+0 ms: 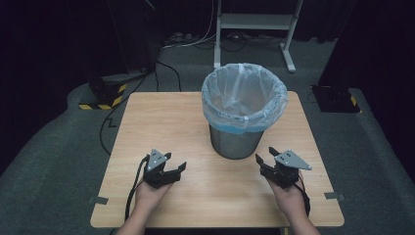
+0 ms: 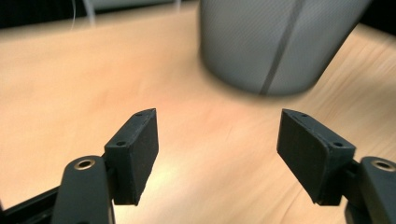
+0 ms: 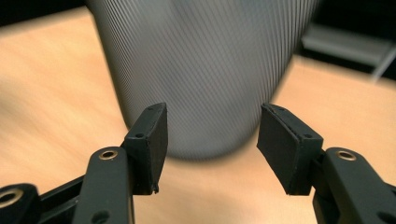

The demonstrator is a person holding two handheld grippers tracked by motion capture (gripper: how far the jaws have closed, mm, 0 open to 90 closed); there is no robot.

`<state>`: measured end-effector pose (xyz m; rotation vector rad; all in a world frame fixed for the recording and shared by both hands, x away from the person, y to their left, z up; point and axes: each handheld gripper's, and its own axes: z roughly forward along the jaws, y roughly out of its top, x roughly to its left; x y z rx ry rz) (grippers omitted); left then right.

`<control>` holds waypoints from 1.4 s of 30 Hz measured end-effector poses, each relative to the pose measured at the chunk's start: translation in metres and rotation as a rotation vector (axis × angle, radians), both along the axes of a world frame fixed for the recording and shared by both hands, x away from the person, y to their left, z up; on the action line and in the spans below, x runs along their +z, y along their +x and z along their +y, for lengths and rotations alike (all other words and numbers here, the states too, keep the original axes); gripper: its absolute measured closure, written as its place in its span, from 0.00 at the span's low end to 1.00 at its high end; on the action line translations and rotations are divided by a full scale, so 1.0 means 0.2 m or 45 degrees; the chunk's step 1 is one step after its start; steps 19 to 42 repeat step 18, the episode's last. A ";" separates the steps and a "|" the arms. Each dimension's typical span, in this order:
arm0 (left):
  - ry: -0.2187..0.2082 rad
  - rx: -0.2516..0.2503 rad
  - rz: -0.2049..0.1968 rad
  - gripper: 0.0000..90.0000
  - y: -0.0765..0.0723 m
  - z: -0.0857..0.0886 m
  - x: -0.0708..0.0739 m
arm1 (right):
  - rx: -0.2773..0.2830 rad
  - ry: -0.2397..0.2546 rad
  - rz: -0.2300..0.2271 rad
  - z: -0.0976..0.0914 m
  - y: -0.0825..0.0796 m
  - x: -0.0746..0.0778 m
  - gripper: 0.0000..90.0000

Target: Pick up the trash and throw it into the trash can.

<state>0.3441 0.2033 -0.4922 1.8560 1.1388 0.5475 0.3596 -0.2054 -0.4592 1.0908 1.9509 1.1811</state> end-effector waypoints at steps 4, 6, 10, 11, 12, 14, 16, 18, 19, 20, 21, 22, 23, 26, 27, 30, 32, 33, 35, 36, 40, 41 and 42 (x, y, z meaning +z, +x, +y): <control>0.113 0.079 0.155 0.30 -0.05 0.10 -0.16 | -0.031 -0.046 0.167 -0.09 0.04 -0.17 0.49; 0.112 0.085 0.155 0.29 -0.08 0.13 -0.17 | -0.031 -0.067 0.249 -0.12 0.05 -0.23 0.49; 0.180 0.123 0.137 0.30 -0.12 0.15 -0.18 | -0.050 -0.149 0.372 -0.14 0.05 -0.31 0.41; 0.153 0.143 0.153 0.29 -0.12 0.16 -0.18 | -0.050 -0.115 0.403 -0.15 0.05 -0.32 0.40; 0.158 0.155 0.151 0.29 -0.13 0.16 -0.18 | -0.046 -0.112 0.406 -0.15 0.05 -0.32 0.39; 0.162 0.170 0.153 0.29 -0.13 0.15 -0.18 | -0.049 -0.114 0.407 -0.14 0.05 -0.32 0.37; 0.160 0.170 0.154 0.29 -0.13 0.15 -0.18 | -0.080 -0.112 0.404 -0.12 0.04 -0.32 0.36; 0.161 0.169 0.154 0.29 -0.13 0.15 -0.18 | -0.082 -0.117 0.409 -0.11 0.04 -0.32 0.35; 0.161 0.169 0.154 0.29 -0.13 0.15 -0.18 | -0.082 -0.117 0.409 -0.11 0.04 -0.32 0.35; 0.161 0.169 0.154 0.29 -0.13 0.15 -0.18 | -0.082 -0.117 0.409 -0.11 0.04 -0.32 0.35; 0.161 0.169 0.154 0.29 -0.13 0.15 -0.18 | -0.082 -0.117 0.409 -0.11 0.04 -0.32 0.35; 0.161 0.169 0.154 0.29 -0.13 0.15 -0.18 | -0.082 -0.117 0.409 -0.11 0.04 -0.32 0.35; 0.161 0.169 0.154 0.29 -0.13 0.15 -0.18 | -0.082 -0.117 0.409 -0.11 0.04 -0.32 0.35; 0.161 0.169 0.154 0.29 -0.13 0.15 -0.18 | -0.082 -0.117 0.409 -0.11 0.04 -0.32 0.35; 0.161 0.169 0.154 0.29 -0.13 0.15 -0.18 | -0.082 -0.117 0.409 -0.11 0.04 -0.32 0.35; 0.161 0.169 0.154 0.29 -0.13 0.15 -0.18 | -0.082 -0.117 0.409 -0.11 0.04 -0.32 0.35; 0.161 0.169 0.154 0.29 -0.13 0.15 -0.18 | -0.082 -0.117 0.409 -0.11 0.04 -0.32 0.35; 0.161 0.169 0.154 0.29 -0.13 0.15 -0.18 | -0.082 -0.117 0.409 -0.11 0.04 -0.32 0.35; 0.161 0.169 0.154 0.29 -0.13 0.15 -0.18 | -0.082 -0.117 0.409 -0.11 0.04 -0.32 0.35; 0.161 0.169 0.154 0.29 -0.13 0.15 -0.18 | -0.082 -0.117 0.409 -0.11 0.04 -0.32 0.35; 0.161 0.169 0.154 0.29 -0.13 0.15 -0.18 | -0.082 -0.117 0.409 -0.11 0.04 -0.32 0.35; 0.161 0.169 0.154 0.29 -0.13 0.15 -0.18 | -0.082 -0.117 0.409 -0.11 0.04 -0.32 0.35; 0.161 0.169 0.154 0.29 -0.13 0.15 -0.18 | -0.082 -0.117 0.409 -0.11 0.04 -0.32 0.35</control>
